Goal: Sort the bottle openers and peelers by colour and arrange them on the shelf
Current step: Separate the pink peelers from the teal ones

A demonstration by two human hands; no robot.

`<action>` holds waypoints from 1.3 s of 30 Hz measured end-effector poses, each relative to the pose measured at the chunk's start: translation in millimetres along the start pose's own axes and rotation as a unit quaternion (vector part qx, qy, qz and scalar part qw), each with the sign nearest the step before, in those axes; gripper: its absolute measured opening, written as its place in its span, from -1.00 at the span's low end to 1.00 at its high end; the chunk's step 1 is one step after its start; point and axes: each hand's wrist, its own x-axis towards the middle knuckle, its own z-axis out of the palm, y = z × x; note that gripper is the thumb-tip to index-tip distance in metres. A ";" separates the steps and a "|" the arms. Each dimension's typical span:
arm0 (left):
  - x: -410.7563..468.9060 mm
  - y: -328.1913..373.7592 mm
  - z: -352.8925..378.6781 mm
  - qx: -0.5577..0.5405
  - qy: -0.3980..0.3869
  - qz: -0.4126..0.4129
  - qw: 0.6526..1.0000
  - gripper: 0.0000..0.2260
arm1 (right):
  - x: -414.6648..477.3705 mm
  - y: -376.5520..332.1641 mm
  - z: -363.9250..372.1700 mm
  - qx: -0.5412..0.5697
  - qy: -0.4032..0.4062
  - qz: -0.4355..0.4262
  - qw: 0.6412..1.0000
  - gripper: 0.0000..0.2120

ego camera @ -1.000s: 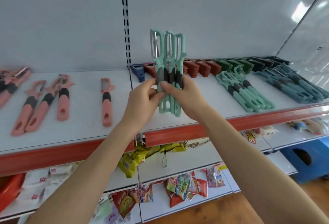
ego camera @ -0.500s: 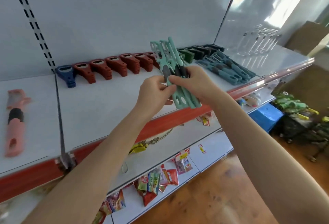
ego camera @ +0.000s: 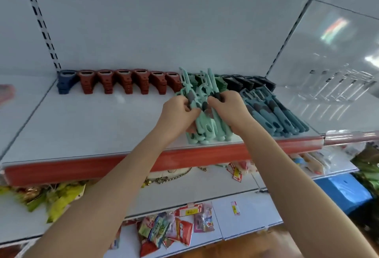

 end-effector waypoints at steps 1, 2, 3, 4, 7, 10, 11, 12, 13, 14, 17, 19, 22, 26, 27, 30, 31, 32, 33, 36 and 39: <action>-0.8 0.7 -0.1 0.009 0.007 0.002 1.000 -0.86 | 1.8 2.4 -1.4 0.004 -0.002 -0.010 1.000 -0.74; -1.4 1.2 -0.2 0.019 0.013 0.003 1.000 -0.86 | 2.9 3.9 -2.5 0.008 -0.001 -0.020 1.000 -0.70; -1.7 1.0 -0.5 0.034 0.018 0.003 0.999 -0.86 | 5.2 6.5 -3.3 0.016 0.005 -0.033 0.999 -0.67; -1.7 0.3 -0.6 0.051 0.022 0.005 0.998 -0.85 | 6.5 8.8 -3.9 0.023 0.011 -0.043 0.999 -0.64; -3.1 -3.0 0.0 0.116 0.025 0.012 0.993 -0.81 | 7.9 16.4 -2.9 0.007 0.014 -0.061 0.998 -0.63; -3.8 -6.4 0.3 0.187 0.017 0.023 0.982 -0.76 | 5.4 24.8 -1.7 0.006 0.001 -0.061 0.998 -0.56; -4.3 -7.8 0.5 0.211 0.010 0.025 0.977 -0.76 | 4.9 27.3 -2.7 0.006 -0.001 -0.057 0.998 -0.55; -4.2 -9.9 0.5 0.234 0.005 0.029 0.972 -0.77 | 4.6 29.1 -4.0 0.007 -0.004 -0.049 0.999 -0.54; -3.5 -12.7 0.3 0.254 0.004 0.033 0.967 -0.80 | 5.0 31.2 -5.2 0.007 -0.008 -0.038 0.999 -0.54; -2.7 -14.5 0.1 0.266 0.010 0.038 0.963 -0.80 | 5.4 32.8 -6.4 0.008 -0.011 -0.026 1.000 -0.54; -1.2 -15.1 0.1 0.274 0.023 0.051 0.960 -0.70 | 6.8 35.9 -9.7 0.009 -0.018 -0.001 1.000 -0.58; -1.6 -13.6 0.2 0.282 0.014 0.058 0.957 -0.74 | 8.2 37.2 -11.8 -0.006 -0.027 0.008 1.000 -0.67; -1.0 -15.2 0.2 0.294 -0.017 0.072 0.953 -0.67 | 10.8 38.0 -12.2 -0.025 -0.033 0.010 0.999 -0.71; -0.7 -14.2 3.3 0.290 -0.014 0.063 0.955 -0.67 | 15.3 34.2 -7.1 -0.035 -0.041 -0.004 0.999 -0.70; -1.2 -13.1 4.0 0.289 -0.014 0.059 0.955 -0.68 | 17.1 32.9 -5.2 -0.044 -0.043 -0.007 0.998 -0.71; -3.3 -12.6 3.6 0.287 -0.035 0.059 0.956 -0.65 | 18.2 28.9 -3.1 -0.062 -0.045 -0.020 0.997 -0.74; -4.9 -12.1 2.7 0.290 -0.050 0.058 0.954 -0.60 | 17.4 29.5 -2.5 -0.064 -0.047 -0.026 0.997 -0.82; -7.2 -10.9 2.0 0.296 -0.066 0.056 0.951 -0.53 | 15.7 30.8 -2.9 -0.069 -0.051 -0.028 0.996 -0.78; -9.2 -9.7 1.7 0.300 -0.081 0.055 0.949 -0.50 | 14.1 32.1 -2.9 -0.076 -0.053 -0.026 0.995 -0.66; -12.0 -5.9 4.1 0.303 -0.093 0.064 0.946 -0.53 | 11.2 33.3 -2.3 -0.067 -0.062 -0.043 0.995 -0.61; -12.0 -4.4 6.7 0.289 -0.087 0.066 0.951 -0.53 | 11.7 32.0 -2.3 -0.060 -0.063 -0.048 0.995 -0.64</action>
